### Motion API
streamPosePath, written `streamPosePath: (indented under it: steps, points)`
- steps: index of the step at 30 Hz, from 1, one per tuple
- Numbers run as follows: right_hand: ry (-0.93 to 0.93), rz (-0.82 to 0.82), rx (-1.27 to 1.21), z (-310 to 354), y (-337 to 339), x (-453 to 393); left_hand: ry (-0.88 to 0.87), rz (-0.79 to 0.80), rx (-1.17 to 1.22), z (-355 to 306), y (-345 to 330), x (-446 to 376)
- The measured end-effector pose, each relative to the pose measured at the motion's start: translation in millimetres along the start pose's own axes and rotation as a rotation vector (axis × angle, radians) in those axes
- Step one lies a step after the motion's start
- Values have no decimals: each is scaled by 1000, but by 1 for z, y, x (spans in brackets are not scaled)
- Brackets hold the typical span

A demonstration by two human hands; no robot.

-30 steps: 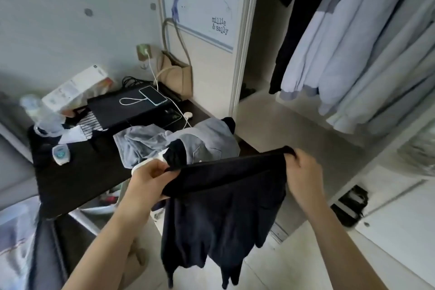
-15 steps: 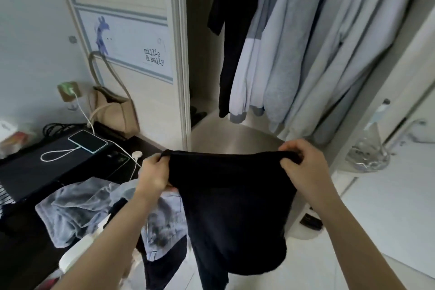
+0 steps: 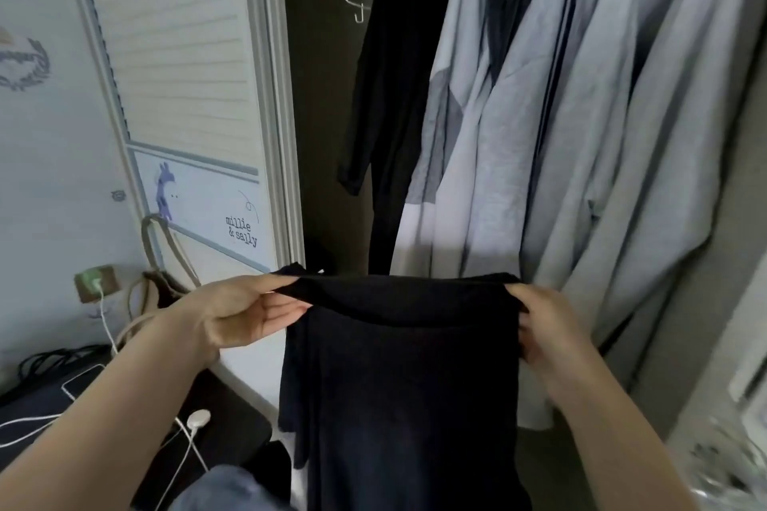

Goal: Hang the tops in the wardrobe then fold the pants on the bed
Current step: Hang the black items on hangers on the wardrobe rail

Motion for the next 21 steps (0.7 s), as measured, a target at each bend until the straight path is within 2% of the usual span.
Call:
streamPosePath:
  steps: [4,7,9,16,19,21]
  points:
    - [40,-13,-128,6,-3,-30,-19,89,149,-19,-3,-20]
    - [99,51,-305,20,-18,-44,17,197,121,-41,-3,-24]
    - [109,81,-313,30,-28,-55,0,209,96,-60,4,-26]
    - [236,167,-167,68,-76,-86,-92,105,-99,-130,20,-31]
    - [230,328,-278,83,-98,-94,-146,44,-129,-165,23,-39]
    - [248,428,-194,99,-113,-100,-176,-56,-150,-186,25,-45]
Point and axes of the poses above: each hand's wrist, its own x-axis away from the middle knuckle, its own y-axis out of the back of the hand, z = x × y, the point moved 5 cm from there along -x, towards the middle knuckle, and after that the axes turned 9 degrees about z, right-handed, at the moved point
